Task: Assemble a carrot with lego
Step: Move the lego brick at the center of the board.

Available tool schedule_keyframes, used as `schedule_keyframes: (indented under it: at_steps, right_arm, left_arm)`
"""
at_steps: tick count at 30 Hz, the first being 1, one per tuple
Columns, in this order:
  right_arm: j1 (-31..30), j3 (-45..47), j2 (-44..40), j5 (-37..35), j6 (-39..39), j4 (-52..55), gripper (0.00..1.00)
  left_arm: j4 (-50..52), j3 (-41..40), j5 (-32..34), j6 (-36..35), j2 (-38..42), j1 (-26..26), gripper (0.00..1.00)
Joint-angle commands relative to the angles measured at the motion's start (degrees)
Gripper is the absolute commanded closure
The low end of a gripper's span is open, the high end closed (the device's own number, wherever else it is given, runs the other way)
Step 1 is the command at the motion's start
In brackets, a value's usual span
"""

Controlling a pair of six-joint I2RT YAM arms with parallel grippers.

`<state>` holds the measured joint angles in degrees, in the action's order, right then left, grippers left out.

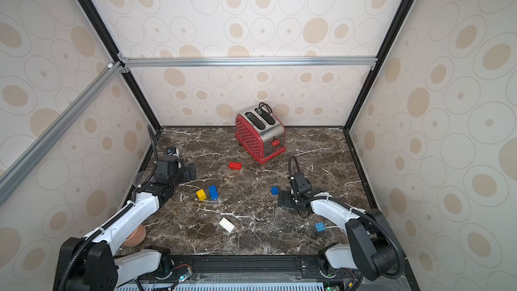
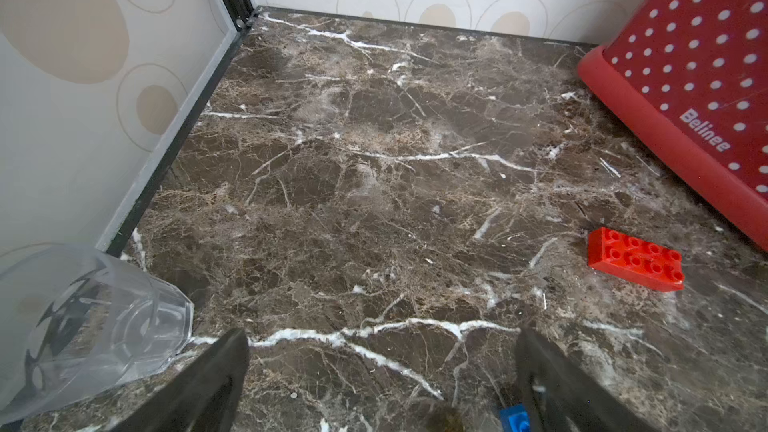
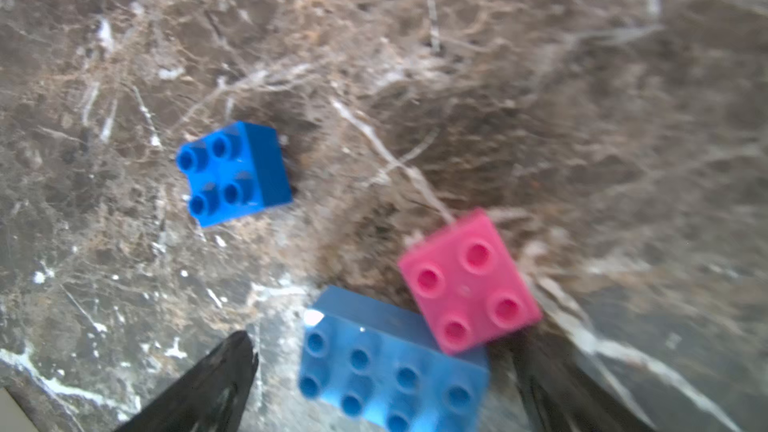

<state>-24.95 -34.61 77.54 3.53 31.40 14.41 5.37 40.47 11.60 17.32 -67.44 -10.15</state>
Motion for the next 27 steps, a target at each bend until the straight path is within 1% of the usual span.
schedule_keyframes:
  at_steps: [1, 5, 12, 16, 20, 27]
  right_arm:
    - [-2.8, -0.9, 2.7, 2.7, 2.8, -1.5, 0.00]
    - [-6.3, -3.6, 6.3, 2.9, 2.8, -1.9, 0.00]
    - [-11.2, -8.9, 11.3, 4.0, 3.4, 1.8, 0.00]
    - [-12.2, -9.4, 11.1, 2.4, 4.6, 4.6, 0.00]
    - [-13.1, -9.1, 10.0, 2.9, 6.2, 7.1, 0.00]
    - [-17.1, -8.2, 9.2, 3.9, 8.6, 9.1, 0.01]
  left_arm:
    - [1.8, 0.6, -0.4, 1.3, 0.9, -0.3, 0.01]
    - [1.7, 0.5, -0.4, 1.4, 0.9, -0.3, 0.01]
    - [2.3, 1.0, -0.7, 1.4, 0.5, -0.2, 0.01]
    - [2.9, 1.3, -1.5, 2.0, 0.3, -0.4, 0.01]
    - [3.2, 1.3, -2.9, 3.0, 0.6, -0.5, 0.01]
    - [3.8, 1.4, -3.0, 3.4, 0.8, -0.7, 0.01]
